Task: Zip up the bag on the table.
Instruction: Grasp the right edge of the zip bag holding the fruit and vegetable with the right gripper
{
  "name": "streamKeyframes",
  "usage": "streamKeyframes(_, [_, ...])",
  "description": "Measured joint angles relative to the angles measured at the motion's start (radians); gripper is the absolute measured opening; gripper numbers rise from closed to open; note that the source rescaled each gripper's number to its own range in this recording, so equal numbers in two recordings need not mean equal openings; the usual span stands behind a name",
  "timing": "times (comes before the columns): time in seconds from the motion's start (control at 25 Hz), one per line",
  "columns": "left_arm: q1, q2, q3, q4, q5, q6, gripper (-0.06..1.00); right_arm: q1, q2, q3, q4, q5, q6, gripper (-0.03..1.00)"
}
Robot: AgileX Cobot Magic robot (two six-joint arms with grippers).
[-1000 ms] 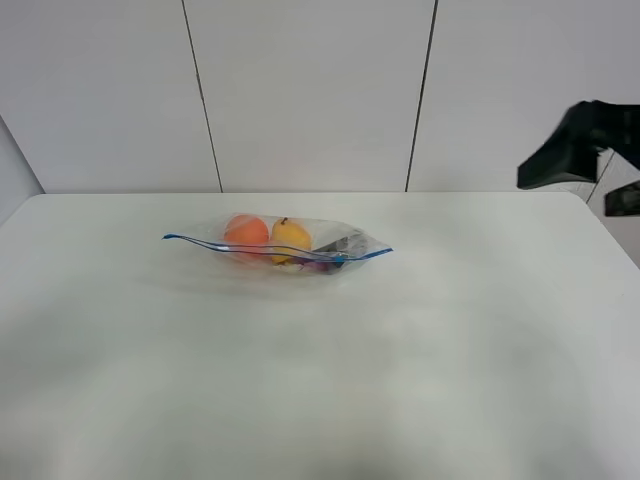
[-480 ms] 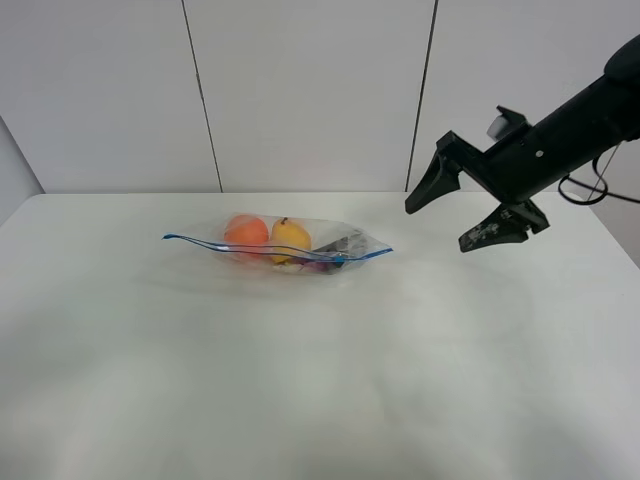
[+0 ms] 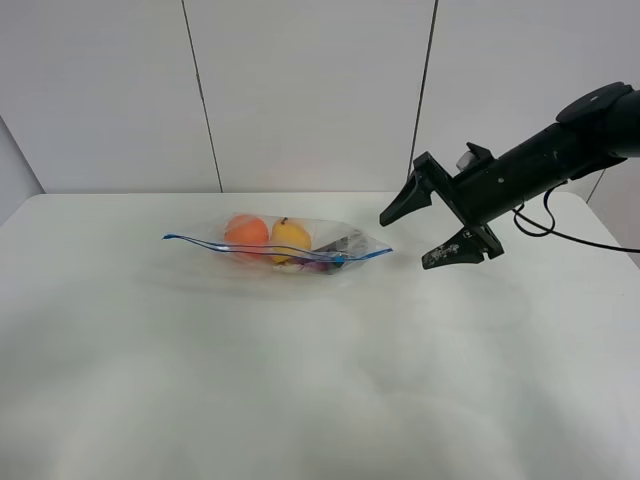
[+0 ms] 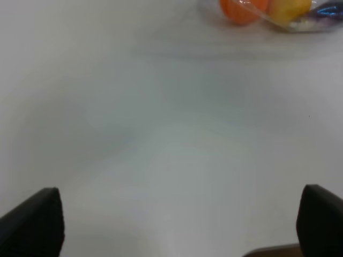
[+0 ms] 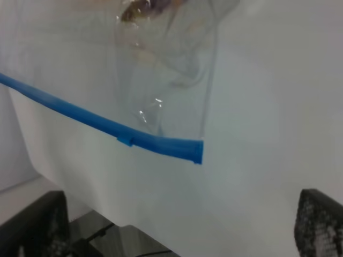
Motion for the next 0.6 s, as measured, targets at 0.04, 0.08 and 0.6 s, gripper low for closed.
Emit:
streamKeyframes(0.04, [0.0, 0.0, 0.0, 0.0, 0.0, 0.0, 1.0, 0.0, 0.011, 0.0, 0.006, 0.0, -0.007, 0.88])
streamKeyframes(0.08, [0.0, 0.0, 0.0, 0.0, 0.0, 0.0, 1.0, 0.0, 0.019, 0.0, 0.013, 0.0, -0.009, 0.86])
streamKeyframes(0.6, [0.0, 0.0, 0.0, 0.0, 0.0, 0.0, 1.0, 0.0, 0.089, 0.0, 0.139, 0.021, -0.062, 0.83])
